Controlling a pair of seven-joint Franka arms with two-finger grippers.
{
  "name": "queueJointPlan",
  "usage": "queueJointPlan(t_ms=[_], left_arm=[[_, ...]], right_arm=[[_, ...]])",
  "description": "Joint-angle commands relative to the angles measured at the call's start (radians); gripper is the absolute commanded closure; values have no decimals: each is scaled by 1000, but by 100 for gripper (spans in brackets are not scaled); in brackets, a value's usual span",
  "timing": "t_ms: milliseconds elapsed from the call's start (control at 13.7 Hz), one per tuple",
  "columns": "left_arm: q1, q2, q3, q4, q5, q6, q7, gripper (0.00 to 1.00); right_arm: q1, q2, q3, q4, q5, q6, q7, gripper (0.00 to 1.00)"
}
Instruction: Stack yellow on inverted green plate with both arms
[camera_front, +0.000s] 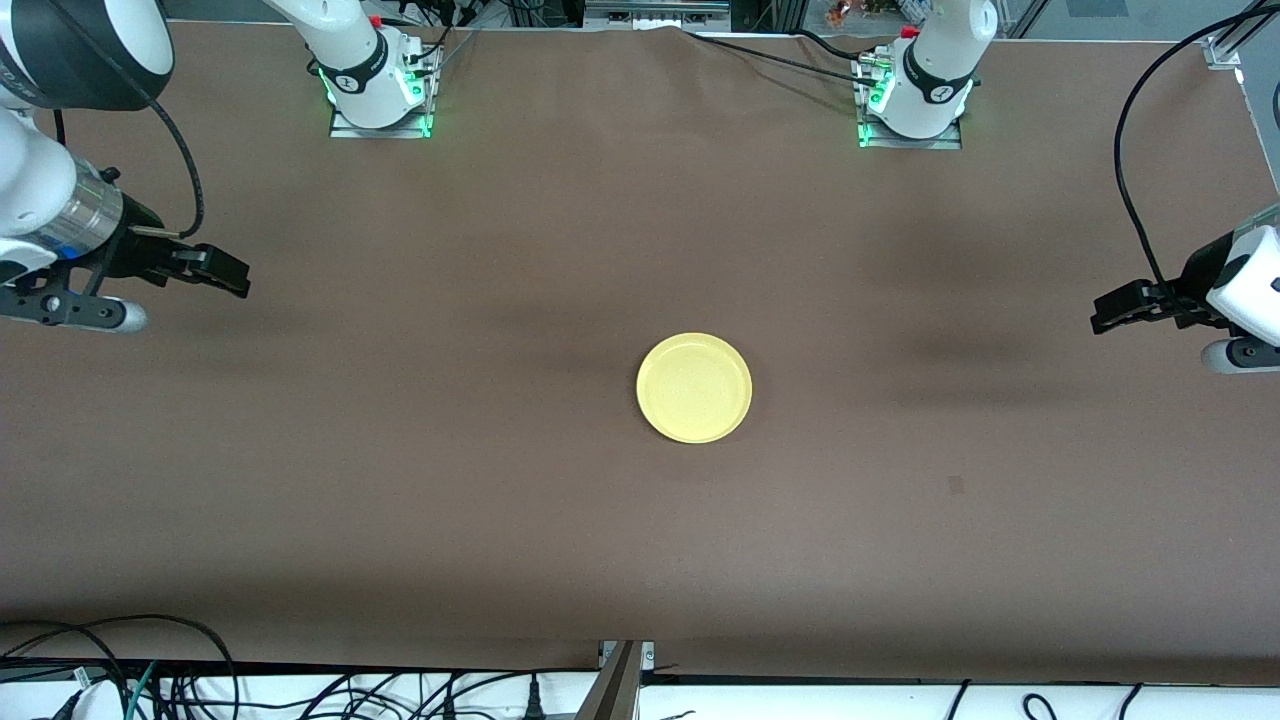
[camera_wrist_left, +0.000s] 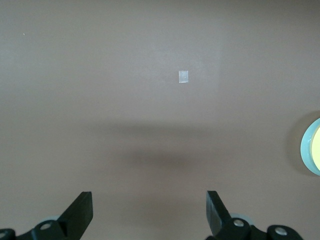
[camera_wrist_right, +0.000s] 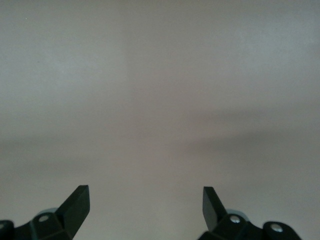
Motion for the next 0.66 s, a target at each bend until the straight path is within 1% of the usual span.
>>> queueJointPlan(t_ms=[0, 146, 585], left_arm=[[-3, 10, 5, 29, -31, -7, 22, 0], [-3, 10, 5, 29, -32, -7, 22, 0], [-3, 11, 5, 29, -32, -7, 22, 0]], right_arm=[[-68, -92, 36, -95, 7, -9, -64, 0], [-74, -115, 36, -95, 7, -43, -53, 0], [-79, -114, 36, -91, 9, -42, -58, 0]])
